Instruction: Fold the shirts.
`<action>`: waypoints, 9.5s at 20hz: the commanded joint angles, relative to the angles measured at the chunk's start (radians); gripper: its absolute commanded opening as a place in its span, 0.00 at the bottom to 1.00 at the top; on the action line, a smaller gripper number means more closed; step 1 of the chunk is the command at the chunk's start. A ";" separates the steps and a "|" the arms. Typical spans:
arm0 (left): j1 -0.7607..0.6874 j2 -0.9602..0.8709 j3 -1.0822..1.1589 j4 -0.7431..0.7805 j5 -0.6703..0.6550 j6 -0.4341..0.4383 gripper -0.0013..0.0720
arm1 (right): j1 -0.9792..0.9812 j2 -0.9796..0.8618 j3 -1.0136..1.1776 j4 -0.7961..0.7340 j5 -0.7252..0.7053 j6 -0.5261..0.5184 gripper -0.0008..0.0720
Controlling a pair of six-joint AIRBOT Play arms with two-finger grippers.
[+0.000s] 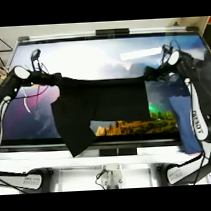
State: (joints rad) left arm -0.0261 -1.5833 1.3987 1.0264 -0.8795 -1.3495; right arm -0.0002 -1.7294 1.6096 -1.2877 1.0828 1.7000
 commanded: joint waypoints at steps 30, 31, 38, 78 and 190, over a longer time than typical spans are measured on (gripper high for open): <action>0.182 0.336 -0.774 -0.100 -0.101 0.021 0.06 | -0.202 0.390 -0.720 0.121 0.174 -0.175 0.95; 0.182 0.343 -0.768 -0.100 -0.108 0.022 0.06 | -0.186 0.390 -0.753 0.154 0.121 -0.175 0.89; 0.182 0.369 -0.735 -0.100 -0.152 0.033 0.06 | -0.089 0.301 -0.793 0.251 -0.059 -0.183 0.37; 0.175 0.410 -0.052 0.172 -0.150 -0.050 0.06 | -0.083 0.291 -0.073 -0.164 0.029 -0.175 0.10; 0.127 -0.231 0.242 -0.010 -0.501 -0.031 0.61 | -0.112 -0.111 -0.047 0.045 -0.005 -0.094 0.88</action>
State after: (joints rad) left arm 0.1055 -1.8191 1.6207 1.0401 -1.3529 -1.3838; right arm -0.0910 -1.8160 1.5612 -1.3312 1.1011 1.5982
